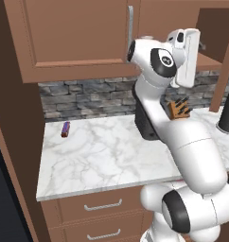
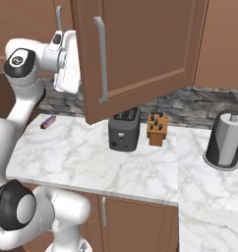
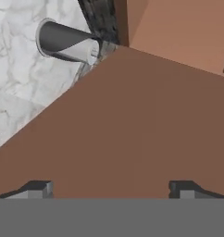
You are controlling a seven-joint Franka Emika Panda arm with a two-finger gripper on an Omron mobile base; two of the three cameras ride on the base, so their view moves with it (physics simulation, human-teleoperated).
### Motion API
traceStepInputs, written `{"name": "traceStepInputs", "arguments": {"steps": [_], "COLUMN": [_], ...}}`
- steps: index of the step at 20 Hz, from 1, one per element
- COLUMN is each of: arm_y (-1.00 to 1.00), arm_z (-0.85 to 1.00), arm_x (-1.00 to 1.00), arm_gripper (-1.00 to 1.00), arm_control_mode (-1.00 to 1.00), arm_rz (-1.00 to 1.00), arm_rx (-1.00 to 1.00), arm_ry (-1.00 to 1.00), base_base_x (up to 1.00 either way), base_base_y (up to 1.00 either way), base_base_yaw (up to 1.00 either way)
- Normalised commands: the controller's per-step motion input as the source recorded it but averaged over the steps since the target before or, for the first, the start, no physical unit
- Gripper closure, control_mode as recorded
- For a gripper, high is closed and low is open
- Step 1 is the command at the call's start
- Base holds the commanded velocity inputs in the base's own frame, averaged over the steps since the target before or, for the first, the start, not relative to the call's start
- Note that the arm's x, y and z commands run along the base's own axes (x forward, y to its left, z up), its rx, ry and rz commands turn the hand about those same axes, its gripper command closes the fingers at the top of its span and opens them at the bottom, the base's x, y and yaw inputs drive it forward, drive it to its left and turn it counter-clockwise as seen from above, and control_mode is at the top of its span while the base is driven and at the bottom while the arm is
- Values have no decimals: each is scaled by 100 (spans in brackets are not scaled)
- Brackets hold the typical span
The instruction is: Pick the bar soap and bar soap from the cabinet and place them on the counter.
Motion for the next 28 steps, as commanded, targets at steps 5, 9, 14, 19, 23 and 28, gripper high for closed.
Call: {"name": "traceStepInputs", "arguments": {"steps": [5, 9, 14, 19, 23, 28], "arm_y": [-23, -37, -53, -63, -70, -68], "arm_z": [-17, 0, 0, 0, 0, 0], "arm_x": [28, 0, -16, -26, -35, -28], "arm_gripper": [-100, -100, -100, -100, -100, -100], "arm_control_mode": [-100, -100, -100, -100, -100, -100], "arm_rz": [-9, -7, -6, -5, -5, -5], "arm_rx": [0, 0, 1, 3, 4, 5], "arm_ry": [0, -6, -13, -14, -17, -16], "base_base_x": [0, 0, 0, 0, 0, 0], "base_base_y": [0, 0, 0, 0, 0, 0], "base_base_yaw": [0, 0, 0, 0, 0, 0]}}
